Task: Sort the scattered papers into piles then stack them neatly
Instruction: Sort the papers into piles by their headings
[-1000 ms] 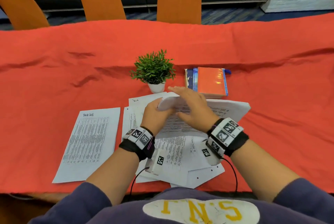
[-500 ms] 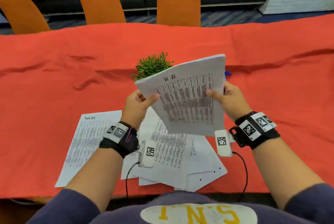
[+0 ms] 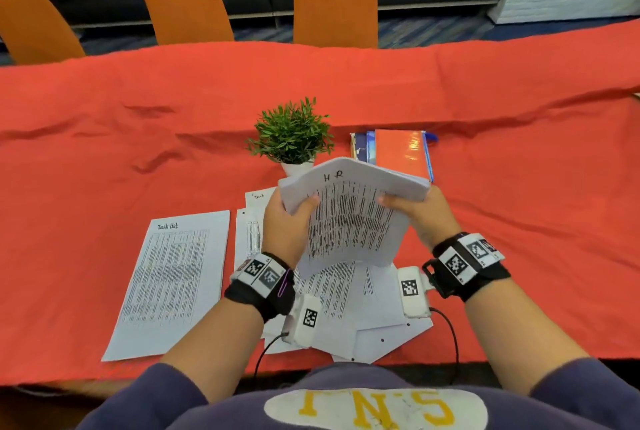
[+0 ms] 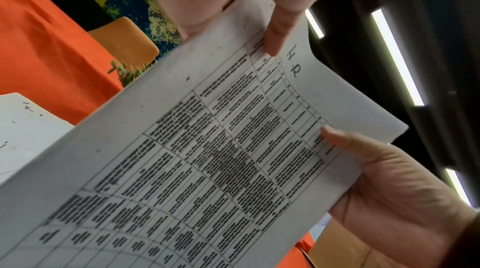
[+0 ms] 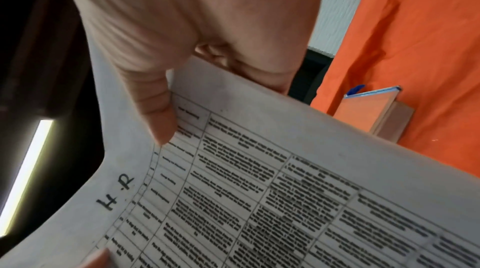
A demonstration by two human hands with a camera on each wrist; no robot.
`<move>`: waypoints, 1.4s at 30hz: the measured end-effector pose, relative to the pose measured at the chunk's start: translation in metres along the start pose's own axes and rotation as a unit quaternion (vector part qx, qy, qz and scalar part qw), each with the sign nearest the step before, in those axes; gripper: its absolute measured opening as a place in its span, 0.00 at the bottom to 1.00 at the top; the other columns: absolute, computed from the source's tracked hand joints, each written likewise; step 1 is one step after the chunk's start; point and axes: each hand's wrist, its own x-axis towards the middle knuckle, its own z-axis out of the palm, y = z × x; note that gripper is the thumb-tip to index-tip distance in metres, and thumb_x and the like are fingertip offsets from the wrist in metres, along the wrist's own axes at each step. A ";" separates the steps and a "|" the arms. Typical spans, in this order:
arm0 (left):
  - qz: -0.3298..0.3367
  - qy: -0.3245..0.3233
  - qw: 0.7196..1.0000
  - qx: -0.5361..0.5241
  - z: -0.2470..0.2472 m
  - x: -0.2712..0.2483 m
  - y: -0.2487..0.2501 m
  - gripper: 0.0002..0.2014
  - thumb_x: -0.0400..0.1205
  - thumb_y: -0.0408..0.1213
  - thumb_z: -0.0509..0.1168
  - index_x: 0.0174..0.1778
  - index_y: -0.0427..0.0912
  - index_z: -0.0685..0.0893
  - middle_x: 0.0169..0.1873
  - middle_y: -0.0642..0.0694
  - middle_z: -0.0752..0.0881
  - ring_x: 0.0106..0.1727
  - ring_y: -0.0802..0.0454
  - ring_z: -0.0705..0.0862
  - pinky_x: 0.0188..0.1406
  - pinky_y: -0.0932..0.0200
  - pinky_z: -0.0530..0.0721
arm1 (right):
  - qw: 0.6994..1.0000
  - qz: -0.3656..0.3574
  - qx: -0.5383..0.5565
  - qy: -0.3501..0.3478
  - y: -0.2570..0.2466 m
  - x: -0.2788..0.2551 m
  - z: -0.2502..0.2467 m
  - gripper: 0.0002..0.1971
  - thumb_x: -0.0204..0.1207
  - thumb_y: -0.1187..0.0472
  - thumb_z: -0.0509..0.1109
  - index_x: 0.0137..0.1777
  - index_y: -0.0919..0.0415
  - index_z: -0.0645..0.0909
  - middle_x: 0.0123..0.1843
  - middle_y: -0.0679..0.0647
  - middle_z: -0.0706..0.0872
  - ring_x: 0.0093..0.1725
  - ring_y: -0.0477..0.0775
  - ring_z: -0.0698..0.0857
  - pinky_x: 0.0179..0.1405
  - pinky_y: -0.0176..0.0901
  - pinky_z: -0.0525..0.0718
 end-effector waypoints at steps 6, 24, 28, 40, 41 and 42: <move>0.004 -0.035 0.999 -0.024 -0.011 0.008 -0.003 0.14 0.71 0.22 0.74 0.43 0.42 0.78 0.35 0.53 0.85 0.35 0.59 0.84 0.36 0.63 0.82 | 0.995 -0.008 -0.056 -0.086 -0.026 -0.004 -0.003 0.11 0.60 0.68 0.81 0.41 0.55 0.88 0.38 0.48 0.90 0.40 0.46 0.85 0.44 0.34 0.80; -0.056 -0.041 0.996 -0.051 -0.011 0.018 -0.007 0.13 0.69 0.23 0.77 0.42 0.46 0.89 0.40 0.47 0.92 0.45 0.48 0.90 0.48 0.50 0.88 | 0.997 0.029 -0.027 -0.060 -0.001 0.001 -0.001 0.20 0.67 0.72 0.78 0.57 0.54 0.85 0.59 0.60 0.89 0.62 0.61 0.86 0.66 0.61 0.80; -0.116 -0.044 0.992 -0.017 -0.011 0.009 -0.029 0.16 0.67 0.24 0.78 0.48 0.42 0.89 0.44 0.47 0.92 0.50 0.49 0.90 0.57 0.46 0.86 | 0.994 0.072 -0.045 -0.065 0.023 -0.010 0.000 0.19 0.67 0.74 0.77 0.54 0.53 0.85 0.57 0.60 0.89 0.61 0.60 0.86 0.66 0.65 0.79; -0.137 -0.028 0.987 0.082 0.000 0.001 -0.081 0.11 0.78 0.26 0.66 0.46 0.49 0.82 0.43 0.48 0.86 0.46 0.49 0.84 0.44 0.57 0.84 | 0.975 0.155 -0.157 -0.023 0.080 -0.011 -0.014 0.15 0.71 0.77 0.69 0.45 0.55 0.84 0.52 0.58 0.89 0.57 0.62 0.87 0.62 0.58 0.83; -0.147 -0.020 0.985 0.087 0.002 -0.001 -0.088 0.09 0.79 0.28 0.65 0.47 0.48 0.82 0.43 0.47 0.86 0.45 0.49 0.84 0.43 0.57 0.83 | 0.974 0.158 -0.161 -0.017 0.085 -0.011 -0.014 0.13 0.72 0.76 0.68 0.47 0.57 0.84 0.52 0.58 0.88 0.56 0.61 0.86 0.60 0.55 0.84; -0.157 -0.011 0.984 0.083 0.003 -0.003 -0.092 0.08 0.80 0.29 0.64 0.49 0.46 0.82 0.42 0.46 0.86 0.44 0.49 0.84 0.41 0.58 0.82 | 0.974 0.156 -0.166 -0.013 0.086 -0.012 -0.014 0.12 0.74 0.75 0.67 0.50 0.60 0.84 0.51 0.56 0.88 0.55 0.60 0.86 0.55 0.48 0.86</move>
